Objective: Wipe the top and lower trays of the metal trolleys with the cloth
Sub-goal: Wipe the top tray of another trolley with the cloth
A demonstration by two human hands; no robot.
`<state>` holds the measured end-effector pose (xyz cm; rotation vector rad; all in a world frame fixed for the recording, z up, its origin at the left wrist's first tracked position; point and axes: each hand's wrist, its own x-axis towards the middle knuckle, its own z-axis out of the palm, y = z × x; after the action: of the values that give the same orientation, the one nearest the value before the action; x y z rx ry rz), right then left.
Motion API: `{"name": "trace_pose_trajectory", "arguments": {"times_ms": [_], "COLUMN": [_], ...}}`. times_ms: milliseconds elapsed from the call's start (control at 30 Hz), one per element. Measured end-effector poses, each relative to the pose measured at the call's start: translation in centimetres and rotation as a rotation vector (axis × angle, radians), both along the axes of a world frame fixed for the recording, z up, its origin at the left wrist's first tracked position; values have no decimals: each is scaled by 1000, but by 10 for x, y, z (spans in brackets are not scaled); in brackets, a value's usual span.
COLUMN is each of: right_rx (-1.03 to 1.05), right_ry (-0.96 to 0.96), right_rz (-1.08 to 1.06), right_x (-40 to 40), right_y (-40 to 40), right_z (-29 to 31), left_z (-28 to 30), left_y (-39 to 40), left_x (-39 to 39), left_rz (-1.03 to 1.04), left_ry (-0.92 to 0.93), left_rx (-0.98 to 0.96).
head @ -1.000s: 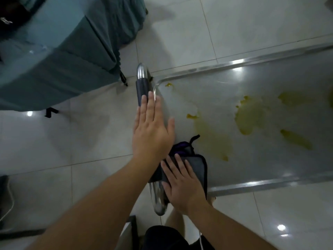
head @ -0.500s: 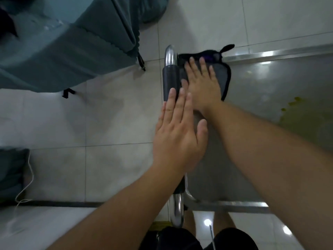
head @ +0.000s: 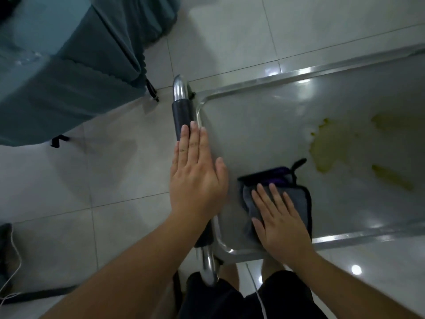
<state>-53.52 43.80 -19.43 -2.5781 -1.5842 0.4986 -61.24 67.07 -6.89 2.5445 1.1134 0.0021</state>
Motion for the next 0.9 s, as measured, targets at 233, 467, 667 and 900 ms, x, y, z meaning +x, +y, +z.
{"name": "trace_pose_trajectory", "arguments": {"times_ms": [233,467,667,900], "right_rx": [14,22,-31,0], "right_ry": [-13,-43,10,-20], "right_rz": [75,-20,-77,-29], "right_x": [22,150,211,148], "right_y": [-1,144,213,70], "right_z": [-7,-3,-1,9], "left_z": [-5,-5,-5,-1], "left_y": [-3,-5,-7,-5], "left_x": [-1,2,5,7], "left_rz": [-34,-17,17,30], "left_ry": [11,58,115,157], "left_rx": [65,110,140,112]}}
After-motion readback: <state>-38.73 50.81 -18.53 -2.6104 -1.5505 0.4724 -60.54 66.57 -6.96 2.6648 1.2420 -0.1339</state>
